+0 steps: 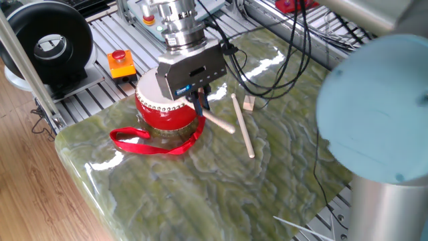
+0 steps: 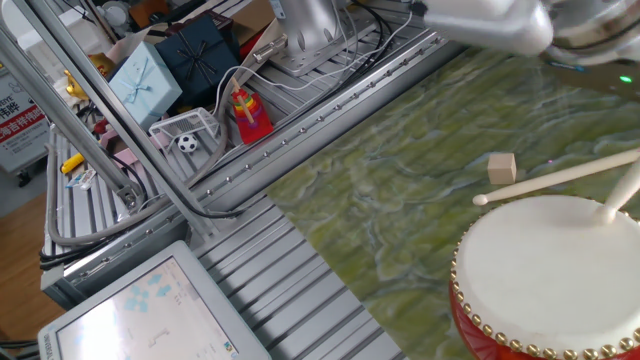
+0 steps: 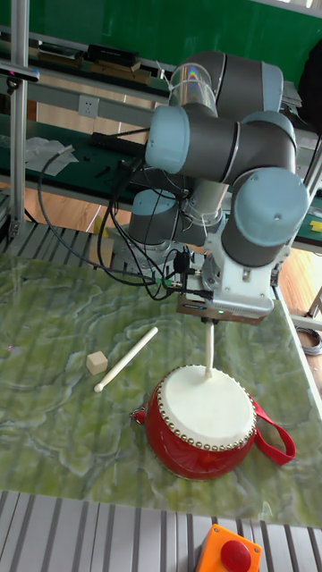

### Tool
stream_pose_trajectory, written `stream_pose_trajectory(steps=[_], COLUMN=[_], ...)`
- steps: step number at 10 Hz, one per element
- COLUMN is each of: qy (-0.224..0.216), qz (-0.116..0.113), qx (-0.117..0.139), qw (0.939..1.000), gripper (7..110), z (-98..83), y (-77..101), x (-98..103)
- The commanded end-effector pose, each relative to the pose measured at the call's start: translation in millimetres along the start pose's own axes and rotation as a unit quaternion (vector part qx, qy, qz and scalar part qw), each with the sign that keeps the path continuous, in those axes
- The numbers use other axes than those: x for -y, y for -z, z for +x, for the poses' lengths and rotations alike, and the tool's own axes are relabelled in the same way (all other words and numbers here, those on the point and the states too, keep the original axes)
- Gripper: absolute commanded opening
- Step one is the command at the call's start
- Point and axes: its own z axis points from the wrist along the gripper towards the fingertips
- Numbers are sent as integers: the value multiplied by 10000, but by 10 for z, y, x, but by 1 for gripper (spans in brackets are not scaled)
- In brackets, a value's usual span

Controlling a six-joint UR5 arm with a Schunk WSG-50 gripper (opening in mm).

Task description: Play the drum

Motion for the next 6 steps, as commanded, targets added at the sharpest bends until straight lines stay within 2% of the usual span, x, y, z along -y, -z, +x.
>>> stream_pose_trajectory(steps=[1, 3, 4, 5, 6], qy=[-122, 0, -19, 54, 111], qz=[412, 801, 668, 690, 593], qx=[1215, 1972, 1890, 1876, 1857], qw=[9917, 9771, 9797, 9798, 9808], gripper=[7, 7, 7, 7, 7], z=[-311, -485, -456, -499, -541], y=[323, 568, 530, 495, 452], x=[138, 305, 262, 312, 301])
